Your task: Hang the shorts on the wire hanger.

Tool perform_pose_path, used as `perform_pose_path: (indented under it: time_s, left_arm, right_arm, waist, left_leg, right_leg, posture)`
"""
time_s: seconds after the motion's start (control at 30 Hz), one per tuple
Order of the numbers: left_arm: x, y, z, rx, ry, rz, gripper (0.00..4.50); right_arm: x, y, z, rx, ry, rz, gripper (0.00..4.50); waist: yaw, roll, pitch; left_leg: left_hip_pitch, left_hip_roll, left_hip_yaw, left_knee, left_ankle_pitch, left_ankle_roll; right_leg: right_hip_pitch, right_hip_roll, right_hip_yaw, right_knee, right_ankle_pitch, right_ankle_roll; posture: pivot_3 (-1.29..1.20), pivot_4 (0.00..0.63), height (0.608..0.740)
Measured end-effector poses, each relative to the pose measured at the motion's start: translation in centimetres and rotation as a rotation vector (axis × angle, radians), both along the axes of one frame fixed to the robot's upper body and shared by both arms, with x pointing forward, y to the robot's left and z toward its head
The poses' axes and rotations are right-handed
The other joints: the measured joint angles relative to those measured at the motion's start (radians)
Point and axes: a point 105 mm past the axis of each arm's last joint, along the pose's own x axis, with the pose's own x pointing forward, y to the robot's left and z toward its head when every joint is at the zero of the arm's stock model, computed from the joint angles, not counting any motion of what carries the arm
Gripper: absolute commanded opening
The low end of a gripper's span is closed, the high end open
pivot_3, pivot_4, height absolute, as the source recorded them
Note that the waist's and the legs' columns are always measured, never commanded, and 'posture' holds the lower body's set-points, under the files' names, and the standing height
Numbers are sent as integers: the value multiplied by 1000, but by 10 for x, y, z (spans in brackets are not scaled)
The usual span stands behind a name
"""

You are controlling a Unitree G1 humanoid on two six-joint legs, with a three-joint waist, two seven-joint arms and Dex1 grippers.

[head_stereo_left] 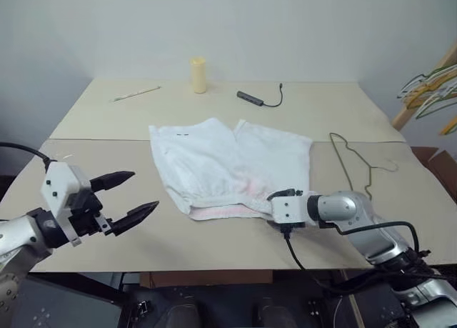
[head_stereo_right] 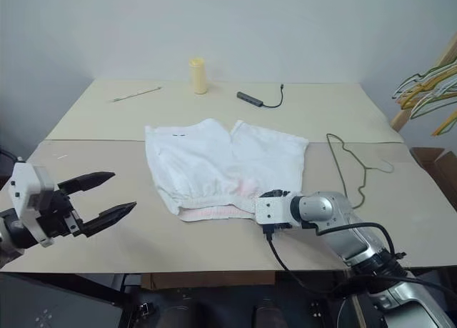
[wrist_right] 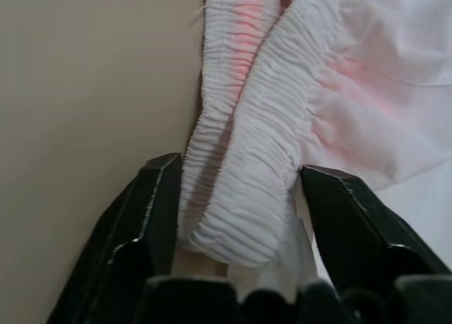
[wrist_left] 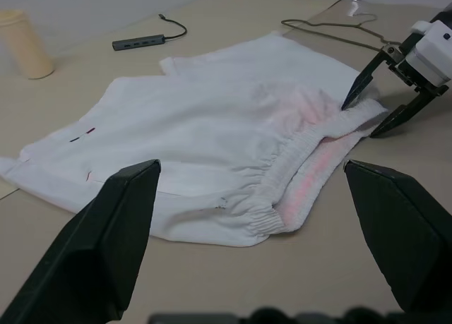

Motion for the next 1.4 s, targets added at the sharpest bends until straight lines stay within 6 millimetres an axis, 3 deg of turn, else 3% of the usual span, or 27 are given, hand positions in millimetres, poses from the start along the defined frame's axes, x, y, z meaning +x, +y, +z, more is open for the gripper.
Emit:
perform_pose_path:
  time_s: [0.2, 0.27, 0.33, 0.5, 0.57, 0.67, 0.8, 0.93, 1.03, 1.13, 1.2, 1.33, 1.4]
  left_arm:
    - [1, -2, -1, -5, -1, -5, 4500]
    - [2, -3, 1, -6, -13, -11, 4500]
    - [3, -5, 3, -6, -24, -20, 4500]
    - [5, -9, 3, -12, -25, -36, 4500]
    - [6, -9, 3, -13, -25, -41, 4500]
    - [7, -10, 2, -16, -22, -47, 4500]
    - [9, -13, 3, -18, -22, -61, 4500]
    - [9, -13, 2, -14, -18, -69, 4500]
    - [9, -14, 1, -13, -9, -74, 4500]
    - [9, -14, 1, -11, -7, -79, 4500]
    - [10, -14, 2, -10, -8, -87, 4500]
    - [11, -15, 1, -13, -3, -101, 4500]
    - [13, -17, 2, -9, -5, -115, 4500]
  right_arm:
    - [6, -7, 2, -37, -29, 50, 140]
    - [15, -19, 9, -84, -47, 88, 11]
    - [27, -43, 23, -167, -69, 110, 11]
    - [60, -93, 67, -310, -170, 136, 11]
    - [70, -110, 74, -376, -218, 120, 721]
    - [75, -130, 68, -445, -212, 97, 1671]
    - [71, -143, 49, -512, -158, 102, 3018]
    - [59, -144, 49, -437, -68, 70, 4458]
    - [26, -133, 47, -269, 59, 53, 4484]
    - [0, -92, 49, -82, 106, 36, 4484]
    - [-12, -53, 52, 24, 95, -6, 4484]
    - [-25, -6, 57, 82, 20, -74, 4484]
    - [-29, 12, 47, 55, -2, -89, 4484]
  waist:
    - [-2, 0, 0]
    - [-4, 1, 1]
    - [-5, 2, 1]
    - [-17, 2, 2]
    - [-25, 2, 2]
    - [-32, 2, 2]
    - [-37, 3, 3]
    - [-48, 4, 4]
    - [-38, 4, 3]
    - [-36, 5, 3]
    - [-40, 5, 3]
    - [-35, 5, 3]
    - [-33, 3, 2]
  left_leg:
    - [0, 0, 0, 0, 0, 0]
    - [1, 0, 1, 0, 0, 0]
    - [1, 0, 1, 0, 0, 0]
    - [1, 0, 1, -1, 0, 0]
    - [1, 0, 1, -1, 0, 0]
    - [0, 0, 1, -1, 0, 0]
    - [1, 0, 1, -1, 0, 0]
    - [1, 0, 1, -1, 0, 0]
    - [1, 0, -1, -1, 0, 0]
    - [2, 1, -1, -1, 0, -1]
    - [5, 2, 0, -1, 0, -1]
    - [6, 2, 0, -1, 1, -3]
    - [6, 1, 1, -1, 1, -3]
  right_leg:
    - [0, 0, 0, 0, 1, 1]
    - [0, 0, 0, 0, 1, 0]
    - [1, 0, 1, 0, 0, 0]
    - [0, 0, 1, 0, 2, 3]
    - [0, 0, 1, 0, 2, 3]
    - [0, 0, 1, -1, 2, 3]
    - [0, 0, 1, 0, 2, 4]
    - [1, 0, 1, 1, 2, 5]
    - [1, -1, 0, 1, 3, 5]
    - [0, 0, 1, 4, 3, 5]
    - [0, 1, 1, 6, 2, 3]
    - [0, 1, 1, 5, 1, 0]
    - [0, 1, 1, 5, -1, -2]
  posture:
    - [60, 77, 740]
    - [57, 75, 740]
    - [50, 73, 740]
    - [36, 73, 740]
    - [34, 75, 740]
    - [32, 75, 740]
    - [24, 73, 740]
    - [18, 71, 740]
    - [10, 70, 740]
    - [1, 70, 740]
    - [-4, 70, 740]
    - [-15, 69, 740]
    - [-15, 69, 740]
